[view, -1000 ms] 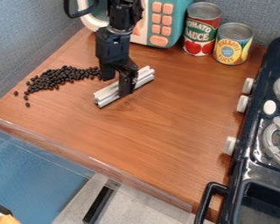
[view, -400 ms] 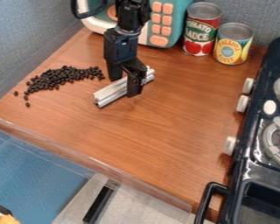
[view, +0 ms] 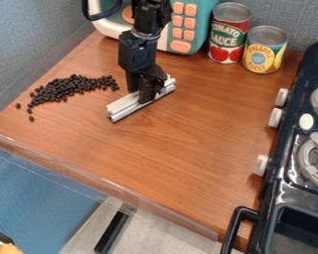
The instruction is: Sweep into pile
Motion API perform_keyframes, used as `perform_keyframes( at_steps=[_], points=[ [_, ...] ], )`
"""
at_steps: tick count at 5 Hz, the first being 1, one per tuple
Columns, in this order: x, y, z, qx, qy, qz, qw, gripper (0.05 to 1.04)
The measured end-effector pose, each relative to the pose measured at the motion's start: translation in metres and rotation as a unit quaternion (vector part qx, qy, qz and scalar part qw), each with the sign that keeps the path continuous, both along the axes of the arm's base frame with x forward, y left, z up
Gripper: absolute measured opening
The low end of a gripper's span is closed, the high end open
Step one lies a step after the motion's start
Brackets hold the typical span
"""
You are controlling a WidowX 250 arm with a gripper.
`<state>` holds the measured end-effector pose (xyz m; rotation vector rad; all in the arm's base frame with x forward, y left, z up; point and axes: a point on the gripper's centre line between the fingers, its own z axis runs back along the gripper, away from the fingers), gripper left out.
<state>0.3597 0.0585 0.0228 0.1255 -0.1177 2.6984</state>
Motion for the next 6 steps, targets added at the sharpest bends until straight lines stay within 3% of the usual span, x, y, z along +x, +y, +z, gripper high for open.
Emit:
perform_keyframes(
  at_steps=[2, 4, 5, 6],
  points=[
    [0.001, 0.000, -0.001, 0.000, 0.005, -0.001, 1.0000, 0.349],
    [-0.001, 0.003, 0.000, -0.020, 0.021, -0.018, 0.9994, 0.348],
    [-0.006, 0.004, 0.015, -0.037, 0.024, -0.036, 0.9984, 0.349],
    [-0.010, 0.007, 0.046, -0.050, 0.008, -0.074, 0.9960, 0.348]
  ],
)
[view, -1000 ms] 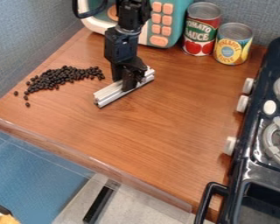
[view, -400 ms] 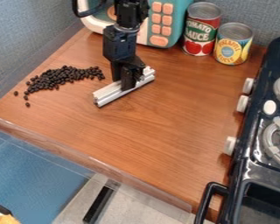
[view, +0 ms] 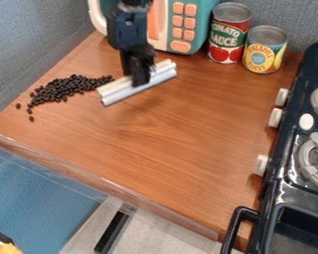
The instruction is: Sweep into pile
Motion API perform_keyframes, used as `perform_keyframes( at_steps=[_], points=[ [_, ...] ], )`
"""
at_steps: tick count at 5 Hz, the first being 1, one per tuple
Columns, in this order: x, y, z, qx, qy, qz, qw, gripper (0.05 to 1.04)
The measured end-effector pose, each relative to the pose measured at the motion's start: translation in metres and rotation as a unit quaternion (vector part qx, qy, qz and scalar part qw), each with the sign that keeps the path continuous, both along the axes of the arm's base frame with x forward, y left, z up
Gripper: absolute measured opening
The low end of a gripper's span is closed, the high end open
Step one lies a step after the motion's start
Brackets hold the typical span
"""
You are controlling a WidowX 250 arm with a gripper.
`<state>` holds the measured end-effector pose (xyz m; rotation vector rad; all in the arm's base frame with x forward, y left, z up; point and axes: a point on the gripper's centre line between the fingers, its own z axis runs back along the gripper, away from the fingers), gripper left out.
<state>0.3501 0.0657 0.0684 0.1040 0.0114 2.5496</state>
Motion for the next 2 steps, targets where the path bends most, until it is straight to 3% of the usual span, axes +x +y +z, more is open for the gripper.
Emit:
perform_keyframes(
  at_steps=[1, 2],
  points=[
    [-0.015, 0.005, 0.017, 0.007, -0.011, -0.063, 0.9979, 0.348],
    [-0.036, 0.016, 0.015, 0.029, 0.003, -0.126, 0.9917, 0.348]
  ],
)
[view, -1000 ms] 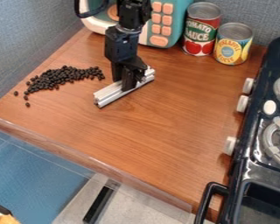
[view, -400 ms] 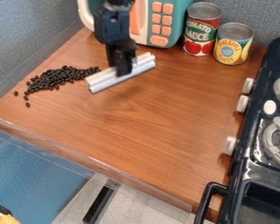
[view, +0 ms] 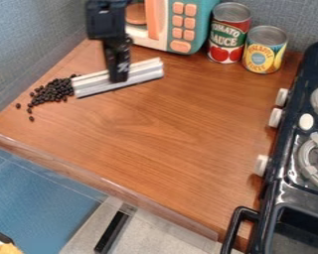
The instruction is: Sweep into pile
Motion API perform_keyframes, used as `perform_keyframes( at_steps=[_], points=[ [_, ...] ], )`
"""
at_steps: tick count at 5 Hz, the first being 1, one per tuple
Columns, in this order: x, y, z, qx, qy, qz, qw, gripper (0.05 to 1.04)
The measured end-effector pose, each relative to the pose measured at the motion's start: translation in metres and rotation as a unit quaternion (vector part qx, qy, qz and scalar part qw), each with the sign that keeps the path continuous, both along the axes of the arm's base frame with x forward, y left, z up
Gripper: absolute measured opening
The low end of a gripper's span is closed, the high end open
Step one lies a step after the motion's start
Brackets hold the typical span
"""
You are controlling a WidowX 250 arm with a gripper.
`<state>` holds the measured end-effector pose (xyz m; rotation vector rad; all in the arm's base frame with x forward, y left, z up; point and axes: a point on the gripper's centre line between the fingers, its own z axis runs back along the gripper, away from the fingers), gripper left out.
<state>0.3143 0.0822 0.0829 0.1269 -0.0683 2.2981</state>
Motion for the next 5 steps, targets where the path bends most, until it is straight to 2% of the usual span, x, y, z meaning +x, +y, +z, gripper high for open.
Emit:
perform_keyframes(
  at_steps=[1, 2, 3, 4, 5],
  points=[
    [-0.025, 0.019, -0.004, 0.036, 0.015, -0.061, 0.9974, 0.348],
    [-0.043, 0.036, -0.007, 0.060, 0.022, -0.099, 0.9930, 0.348],
    [-0.048, 0.055, -0.006, 0.077, 0.033, -0.116, 0.9898, 0.348],
    [-0.050, 0.065, -0.014, 0.076, 0.055, -0.121, 0.9882, 0.348],
    [-0.049, 0.079, -0.020, 0.078, 0.062, -0.140, 0.9852, 0.348]
  ],
)
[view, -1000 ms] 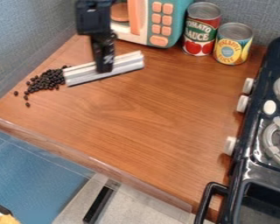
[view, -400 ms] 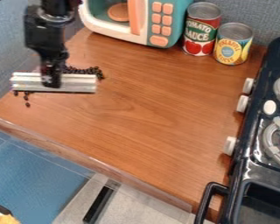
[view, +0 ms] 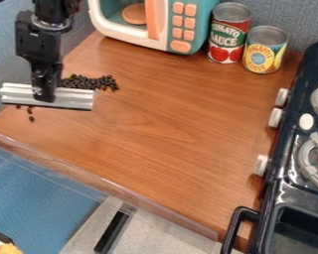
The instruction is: Sweep into pile
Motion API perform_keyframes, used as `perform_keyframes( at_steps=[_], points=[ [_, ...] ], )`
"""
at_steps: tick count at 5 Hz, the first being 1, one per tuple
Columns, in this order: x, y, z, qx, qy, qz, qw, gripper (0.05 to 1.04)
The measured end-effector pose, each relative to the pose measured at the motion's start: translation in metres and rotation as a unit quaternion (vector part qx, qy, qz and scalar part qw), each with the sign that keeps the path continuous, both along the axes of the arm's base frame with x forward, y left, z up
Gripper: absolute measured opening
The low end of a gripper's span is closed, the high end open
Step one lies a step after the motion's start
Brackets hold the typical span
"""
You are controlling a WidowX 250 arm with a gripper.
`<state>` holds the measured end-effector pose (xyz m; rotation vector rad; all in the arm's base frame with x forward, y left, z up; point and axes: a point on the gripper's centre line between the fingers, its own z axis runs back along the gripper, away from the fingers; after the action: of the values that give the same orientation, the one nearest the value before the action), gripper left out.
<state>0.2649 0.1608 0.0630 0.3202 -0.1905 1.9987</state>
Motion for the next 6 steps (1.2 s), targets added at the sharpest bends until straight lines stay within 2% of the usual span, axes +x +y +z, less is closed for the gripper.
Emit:
perform_keyframes(
  at_steps=[1, 2, 3, 5, 6],
  points=[
    [-0.005, 0.011, -0.001, 0.001, 0.008, -0.018, 0.9998, 0.348],
    [-0.015, 0.021, -0.008, -0.010, 0.016, -0.045, 0.9988, 0.348],
    [-0.029, 0.034, -0.013, -0.034, 0.020, -0.072, 0.9966, 0.348],
    [-0.045, 0.045, -0.021, -0.055, 0.020, -0.101, 0.9931, 0.348],
    [-0.050, 0.046, -0.024, -0.055, 0.014, -0.118, 0.9914, 0.348]
  ],
)
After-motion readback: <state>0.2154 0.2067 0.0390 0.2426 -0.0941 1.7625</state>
